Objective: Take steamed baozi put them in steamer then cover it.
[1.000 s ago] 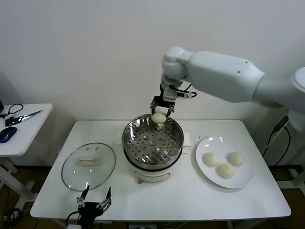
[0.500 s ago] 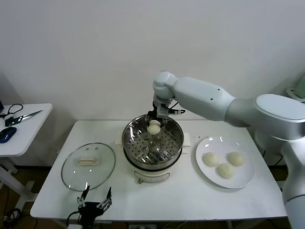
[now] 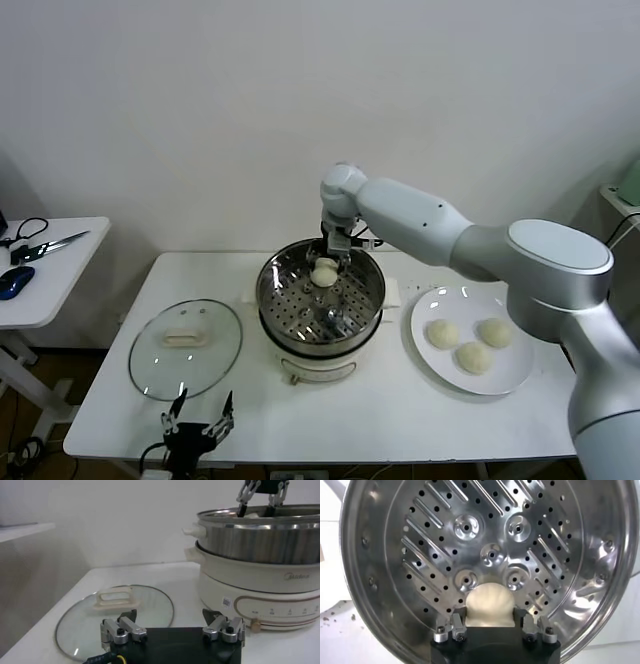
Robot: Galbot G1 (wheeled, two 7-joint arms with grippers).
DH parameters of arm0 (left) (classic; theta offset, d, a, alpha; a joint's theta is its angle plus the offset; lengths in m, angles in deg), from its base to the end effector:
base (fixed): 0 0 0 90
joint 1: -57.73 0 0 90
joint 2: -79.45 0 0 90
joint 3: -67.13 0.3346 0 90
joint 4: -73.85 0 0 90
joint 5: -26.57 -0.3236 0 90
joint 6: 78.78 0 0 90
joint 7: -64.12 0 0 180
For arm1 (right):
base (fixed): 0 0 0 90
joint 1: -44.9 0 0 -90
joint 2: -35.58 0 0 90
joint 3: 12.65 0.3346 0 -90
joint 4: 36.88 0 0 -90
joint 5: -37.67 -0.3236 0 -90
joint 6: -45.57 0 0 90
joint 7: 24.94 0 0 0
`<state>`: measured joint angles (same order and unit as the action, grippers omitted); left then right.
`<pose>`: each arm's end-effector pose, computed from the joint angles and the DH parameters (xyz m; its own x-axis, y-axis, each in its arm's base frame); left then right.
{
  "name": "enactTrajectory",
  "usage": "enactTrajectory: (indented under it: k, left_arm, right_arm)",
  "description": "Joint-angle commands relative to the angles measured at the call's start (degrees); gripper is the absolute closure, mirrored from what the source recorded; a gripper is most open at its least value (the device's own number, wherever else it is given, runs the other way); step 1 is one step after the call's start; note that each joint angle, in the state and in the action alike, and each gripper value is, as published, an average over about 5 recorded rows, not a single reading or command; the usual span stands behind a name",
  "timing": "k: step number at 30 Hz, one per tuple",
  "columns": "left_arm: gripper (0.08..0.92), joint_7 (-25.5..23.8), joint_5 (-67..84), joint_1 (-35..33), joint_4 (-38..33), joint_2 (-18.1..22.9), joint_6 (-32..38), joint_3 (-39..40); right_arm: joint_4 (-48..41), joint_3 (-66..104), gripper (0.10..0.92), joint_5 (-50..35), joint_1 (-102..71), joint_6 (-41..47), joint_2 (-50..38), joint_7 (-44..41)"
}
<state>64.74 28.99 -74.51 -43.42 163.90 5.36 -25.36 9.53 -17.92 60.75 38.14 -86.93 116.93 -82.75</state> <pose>0.0889 0.0305 -0.3296 -0.9355 -0.0115 0.3531 0.0119 0.9979 0.0639 0.5799 0.1469 -0.0904 -0.1851 -0.1553 0.9704 -0.0669 -0.9832 -0.1701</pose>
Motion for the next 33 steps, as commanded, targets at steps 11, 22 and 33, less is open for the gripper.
enactTrajectory:
  k: [11,22,33]
  left_arm:
    - [0.177,0.1,-1.4,-0.8,-0.7,0.3,0.1,0.7]
    - [0.177,0.2,-1.6,-0.9,-1.3,0.0,0.2,0.6]
    - [0.177,0.1,-1.4,-0.4,-1.7,0.0,0.1,0.3]
  right_arm:
    - [10.5,-18.6,0.202,-41.2,22.3,7.1,-9.3,-9.3]
    - [19.7,-41.5,0.203,-55.4,36.8,32.6,-31.6,-8.4]
    - [29.6,-37.9,0.203,-53.0,22.8,49.2,-45.0,-0.1]
